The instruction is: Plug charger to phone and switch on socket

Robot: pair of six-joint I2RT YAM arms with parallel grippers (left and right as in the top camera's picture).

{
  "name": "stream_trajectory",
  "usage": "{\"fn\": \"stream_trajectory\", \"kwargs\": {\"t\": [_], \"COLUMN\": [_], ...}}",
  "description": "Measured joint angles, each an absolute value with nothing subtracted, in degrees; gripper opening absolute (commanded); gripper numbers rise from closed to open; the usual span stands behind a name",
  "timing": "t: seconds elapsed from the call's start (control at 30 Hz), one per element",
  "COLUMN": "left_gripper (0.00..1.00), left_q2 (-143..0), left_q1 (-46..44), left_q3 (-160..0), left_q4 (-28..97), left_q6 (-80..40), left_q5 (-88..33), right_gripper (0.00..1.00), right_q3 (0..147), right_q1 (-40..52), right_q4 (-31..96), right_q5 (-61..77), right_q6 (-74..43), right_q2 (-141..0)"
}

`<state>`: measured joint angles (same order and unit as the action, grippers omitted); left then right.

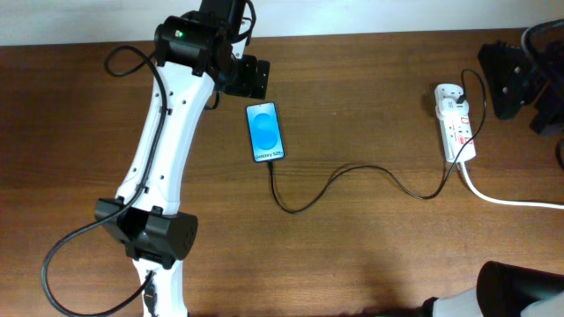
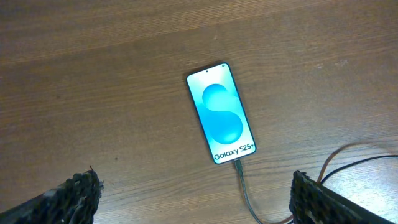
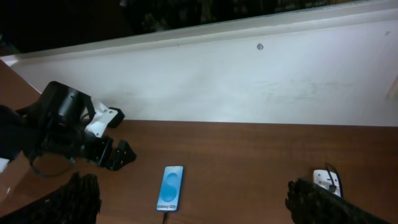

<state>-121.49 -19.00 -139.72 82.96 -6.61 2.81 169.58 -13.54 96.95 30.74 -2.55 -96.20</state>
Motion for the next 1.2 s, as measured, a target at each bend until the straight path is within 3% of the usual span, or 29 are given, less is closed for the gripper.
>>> {"fn": "stream_trajectory", "kwargs": {"t": [0.13,0.2,0.27,0.4,0.53,0.57,0.67,0.97,1.2], "left_gripper": [1.0,0.99,1.0,1.0,1.0,0.99,0.99,0.99,0.99], "left_q2": [-121.5,-121.5,-121.5,-121.5,-121.5,-121.5,-121.4,-121.3,-121.3], "left_q1": [-19.0,-19.0,-19.0,-19.0,-19.0,-19.0,-19.0,-19.0,-19.0], "left_q3": [-139.7,-139.7,-139.7,-139.7,-139.7,-139.7,-139.7,-139.7,-139.7], "left_q4": [82.9,83.0,82.9,82.8,82.8,82.9,82.9,83.0,82.9], "left_q6": [-6.6,-6.6,-6.6,-6.6,-6.6,-6.6,-6.6,-6.6,-6.6], "left_q5": [2.8,2.8,2.8,2.8,2.8,2.8,2.8,2.8,2.8], "right_gripper": [0.99,0.98,0.98,0.98,0.99,0.99,0.99,0.98,0.98], "right_q3": [167.7,157.8,137.7,102.9,61.9,47.3,25.9,2.9,0.7], "right_q1": [-13.5,-12.8,-9.0,-7.9,-4.6,-4.2,-2.6,-1.6,-1.6], "right_q4": [97.0,94.7,79.9,65.1,40.1,27.9,15.9,1.0,3.6], "right_q5": [28.2,23.9,17.8,14.4,11.2,10.9,10.3,8.2,7.7], "right_q6": [1.7,3.3,4.0,4.5,4.7,4.7,4.5,4.5,1.7], "right_q2": [-95.3,-90.3,-79.2,-56.4,-34.3,-26.8,-15.1,-0.9,-1.0]}}
